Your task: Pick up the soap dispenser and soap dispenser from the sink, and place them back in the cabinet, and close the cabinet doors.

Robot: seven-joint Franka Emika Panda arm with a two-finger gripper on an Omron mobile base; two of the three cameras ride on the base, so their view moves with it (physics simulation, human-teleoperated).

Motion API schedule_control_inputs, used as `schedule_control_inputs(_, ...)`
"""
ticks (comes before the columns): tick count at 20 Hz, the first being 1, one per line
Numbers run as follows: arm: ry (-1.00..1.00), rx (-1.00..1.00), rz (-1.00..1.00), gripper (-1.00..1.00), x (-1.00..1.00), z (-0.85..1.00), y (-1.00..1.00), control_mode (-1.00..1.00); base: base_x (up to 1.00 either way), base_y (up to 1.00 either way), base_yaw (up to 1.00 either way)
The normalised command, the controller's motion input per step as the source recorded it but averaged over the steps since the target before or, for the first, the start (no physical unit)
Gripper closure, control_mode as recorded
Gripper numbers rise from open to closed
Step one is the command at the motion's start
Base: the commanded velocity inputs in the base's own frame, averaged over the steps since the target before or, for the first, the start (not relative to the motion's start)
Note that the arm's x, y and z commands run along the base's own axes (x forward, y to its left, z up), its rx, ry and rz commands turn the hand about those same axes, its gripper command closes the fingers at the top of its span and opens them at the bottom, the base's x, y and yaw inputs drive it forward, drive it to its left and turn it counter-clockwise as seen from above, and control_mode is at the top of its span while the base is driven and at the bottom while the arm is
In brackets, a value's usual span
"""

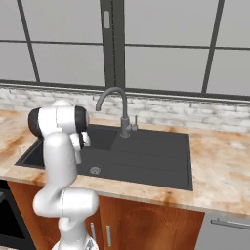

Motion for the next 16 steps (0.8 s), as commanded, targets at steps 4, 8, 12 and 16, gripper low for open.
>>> schedule_control_inputs(4, 0.0, 0.0, -0.04, 1.0, 0.0, 0.71, 0.0, -1.0, 0.0, 0.0, 0.0)
schedule_control_inputs(8, -0.02, 0.0, -0.09, 1.0, 0.0, 0.64, -0.03, -1.0, 0.0, 0.0, 0.0)
schedule_control_inputs(12, -0.05, 0.0, -0.03, 1.0, -0.01, 0.57, -0.08, -1.0, 0.0, 0.0, 0.0)
schedule_control_inputs(16, -0.06, 0.0, 0.0, 1.0, -0.01, 0.69, -0.23, -1.0, 0.0, 0.0, 0.0)
